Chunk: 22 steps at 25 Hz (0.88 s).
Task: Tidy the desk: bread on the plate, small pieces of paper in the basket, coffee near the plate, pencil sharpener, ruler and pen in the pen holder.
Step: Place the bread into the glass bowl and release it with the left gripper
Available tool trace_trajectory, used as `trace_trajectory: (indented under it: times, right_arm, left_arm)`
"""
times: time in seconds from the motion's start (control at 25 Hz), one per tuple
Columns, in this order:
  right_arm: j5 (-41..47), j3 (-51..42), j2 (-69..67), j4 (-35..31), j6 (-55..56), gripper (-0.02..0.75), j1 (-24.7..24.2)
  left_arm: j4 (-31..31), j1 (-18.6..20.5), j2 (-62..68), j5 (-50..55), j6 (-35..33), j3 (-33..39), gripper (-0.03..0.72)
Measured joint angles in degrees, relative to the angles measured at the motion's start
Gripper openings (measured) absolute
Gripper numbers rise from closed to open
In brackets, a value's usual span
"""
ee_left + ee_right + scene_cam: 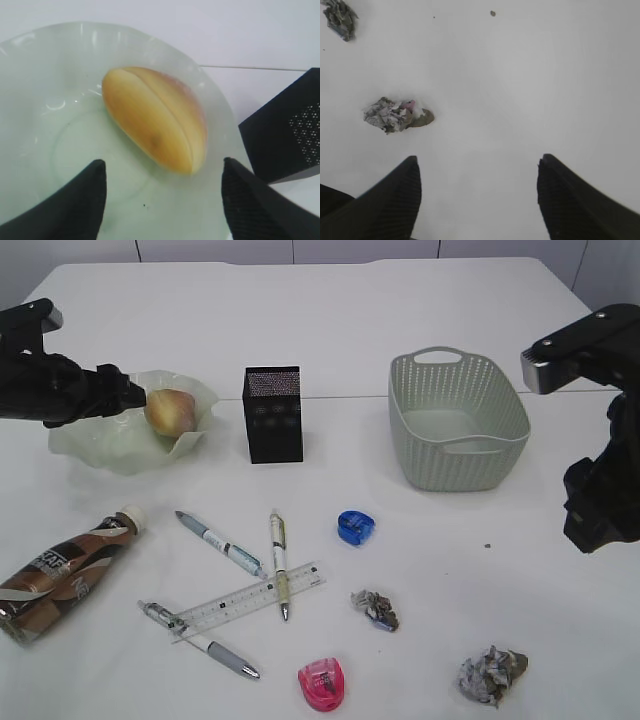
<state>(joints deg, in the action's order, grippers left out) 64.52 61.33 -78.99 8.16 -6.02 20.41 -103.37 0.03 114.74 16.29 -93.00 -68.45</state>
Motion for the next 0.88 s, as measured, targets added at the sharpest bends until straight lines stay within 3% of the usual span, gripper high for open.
trace_trajectory:
  times: [0.36,0.72,0.88]
  right_arm:
    - [0.0,0.0,0.0,0.0,0.0,0.53,0.0]
    - [0.13,0.03,0.0,0.0,0.0,0.53,0.0]
    - [0.13,0.03,0.0,-0.11,0.0,0.53,0.0]
  left_arm:
    - [1.53,-0.21,-1.48,5.11,7.98,0.0,0.526]
    - [24.97,-0.55,-5.35,11.64,31.19,0.0,0.498]
    - [38.63,-1.65,-7.1,13.26,38.77,0.0,0.488]
